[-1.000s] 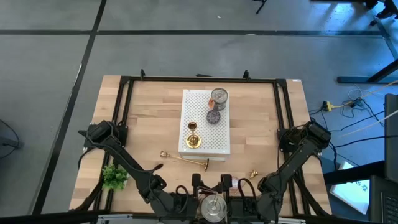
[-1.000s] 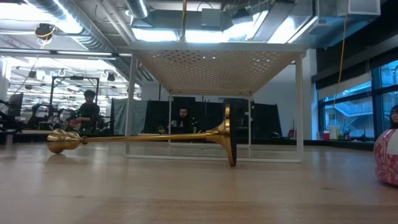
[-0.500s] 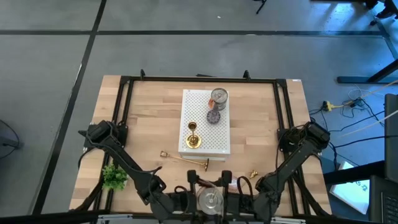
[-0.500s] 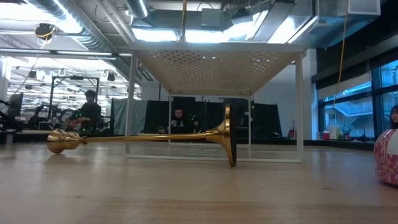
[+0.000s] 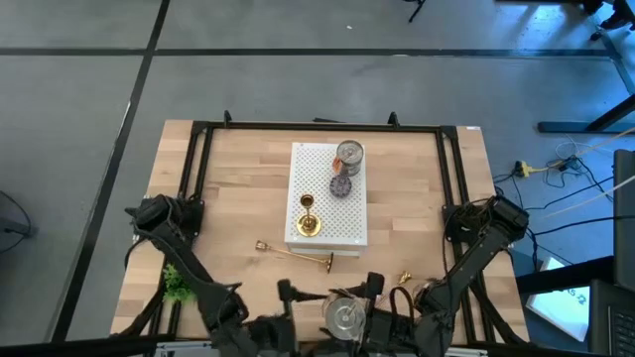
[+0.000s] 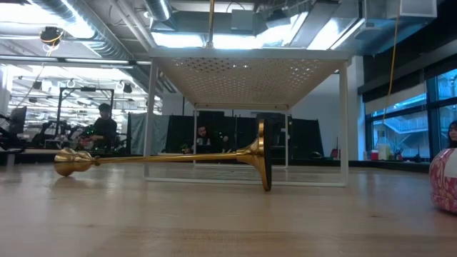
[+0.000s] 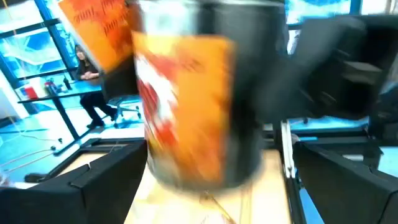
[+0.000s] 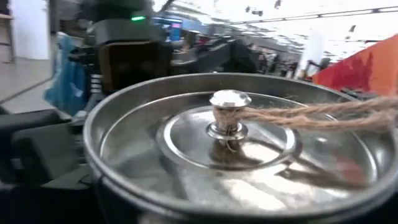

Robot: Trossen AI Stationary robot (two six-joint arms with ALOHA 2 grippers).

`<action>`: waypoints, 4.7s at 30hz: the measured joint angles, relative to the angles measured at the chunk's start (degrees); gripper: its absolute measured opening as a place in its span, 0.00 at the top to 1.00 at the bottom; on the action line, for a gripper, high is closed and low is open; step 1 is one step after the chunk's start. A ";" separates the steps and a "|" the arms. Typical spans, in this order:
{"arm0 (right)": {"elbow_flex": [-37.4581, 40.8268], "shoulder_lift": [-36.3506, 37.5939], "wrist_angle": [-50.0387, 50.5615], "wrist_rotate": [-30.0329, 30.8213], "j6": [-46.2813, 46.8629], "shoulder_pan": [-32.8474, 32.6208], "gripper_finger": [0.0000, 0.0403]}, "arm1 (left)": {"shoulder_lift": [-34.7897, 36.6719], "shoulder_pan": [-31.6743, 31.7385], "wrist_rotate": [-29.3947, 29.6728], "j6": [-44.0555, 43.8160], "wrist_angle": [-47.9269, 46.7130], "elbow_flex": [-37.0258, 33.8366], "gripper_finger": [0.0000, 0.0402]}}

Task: Pick & Place candle stick holders
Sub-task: Put the left silver scented candle on the shelf

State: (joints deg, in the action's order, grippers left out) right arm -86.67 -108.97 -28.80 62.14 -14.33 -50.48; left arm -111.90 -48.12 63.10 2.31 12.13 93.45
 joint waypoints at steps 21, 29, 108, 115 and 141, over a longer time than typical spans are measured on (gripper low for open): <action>-0.13 8.88 -16.29 13.77 -30.25 0.67 0.14 | -0.21 -12.65 18.20 -22.84 -25.25 -0.17 0.00; -0.13 16.74 14.45 -14.76 -3.42 4.74 0.14 | -0.24 -12.98 18.20 -35.88 -37.74 -0.22 0.00; -0.17 2.35 7.63 -119.80 14.97 84.77 0.14 | -1.03 -6.09 8.97 -94.80 -102.15 -5.34 0.00; -0.17 -0.79 6.27 -123.65 15.42 85.90 0.14 | -1.03 -6.66 10.02 -104.02 -102.14 -10.34 0.00; -0.17 -6.73 -3.29 -133.41 19.77 86.14 0.14 | -1.03 -7.60 13.60 -105.09 -102.14 -11.17 0.00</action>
State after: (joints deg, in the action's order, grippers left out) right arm -86.85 -115.70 -32.08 -71.27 5.44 35.66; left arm -112.92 -55.72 76.69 -102.78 -90.02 82.28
